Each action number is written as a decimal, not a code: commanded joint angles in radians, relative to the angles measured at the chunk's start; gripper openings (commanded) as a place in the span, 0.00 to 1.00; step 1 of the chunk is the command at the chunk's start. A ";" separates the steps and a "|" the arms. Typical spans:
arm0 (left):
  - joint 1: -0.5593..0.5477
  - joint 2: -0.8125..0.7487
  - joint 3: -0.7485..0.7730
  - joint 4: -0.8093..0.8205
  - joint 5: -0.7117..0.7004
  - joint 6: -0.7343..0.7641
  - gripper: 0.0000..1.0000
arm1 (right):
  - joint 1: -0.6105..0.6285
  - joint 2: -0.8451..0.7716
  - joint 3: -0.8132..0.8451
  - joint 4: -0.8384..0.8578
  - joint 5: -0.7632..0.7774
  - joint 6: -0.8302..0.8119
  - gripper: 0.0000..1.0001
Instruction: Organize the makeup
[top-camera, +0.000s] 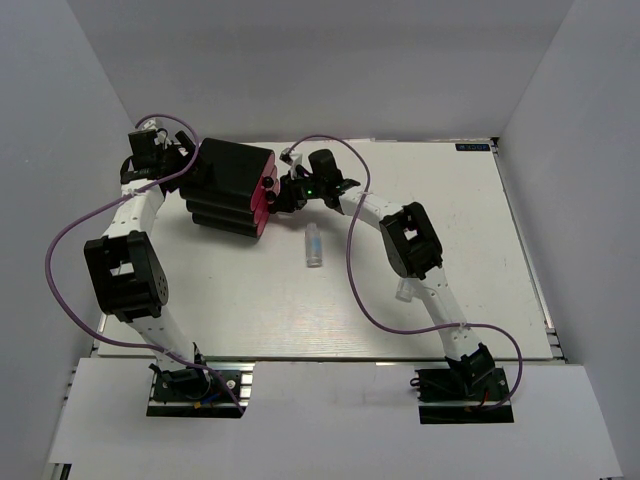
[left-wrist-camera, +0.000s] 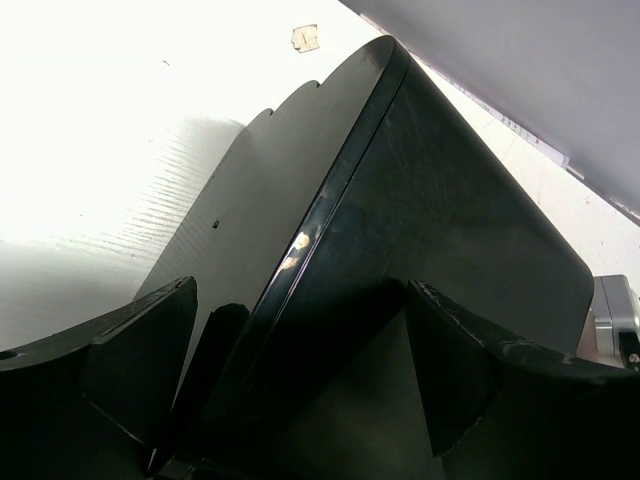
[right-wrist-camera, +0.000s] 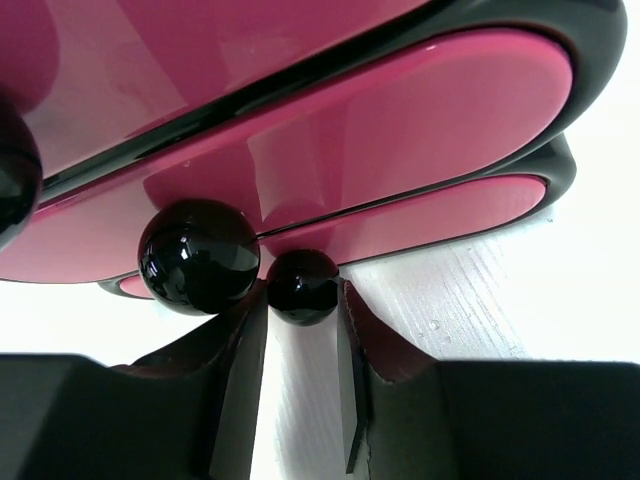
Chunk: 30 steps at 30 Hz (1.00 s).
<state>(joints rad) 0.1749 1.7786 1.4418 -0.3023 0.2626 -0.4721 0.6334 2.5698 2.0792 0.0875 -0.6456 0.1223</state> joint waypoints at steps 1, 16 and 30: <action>-0.011 0.022 -0.031 -0.162 0.012 0.013 0.94 | 0.025 -0.057 -0.021 0.026 0.012 -0.026 0.14; -0.011 0.015 -0.024 -0.162 0.003 0.010 0.94 | -0.015 -0.164 -0.184 0.017 0.008 -0.058 0.09; -0.011 0.004 -0.020 -0.164 -0.005 0.012 0.94 | -0.092 -0.336 -0.427 -0.008 -0.015 -0.154 0.07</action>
<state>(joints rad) 0.1749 1.7782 1.4418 -0.3092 0.2699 -0.4793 0.5564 2.3123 1.6802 0.1020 -0.6334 0.0147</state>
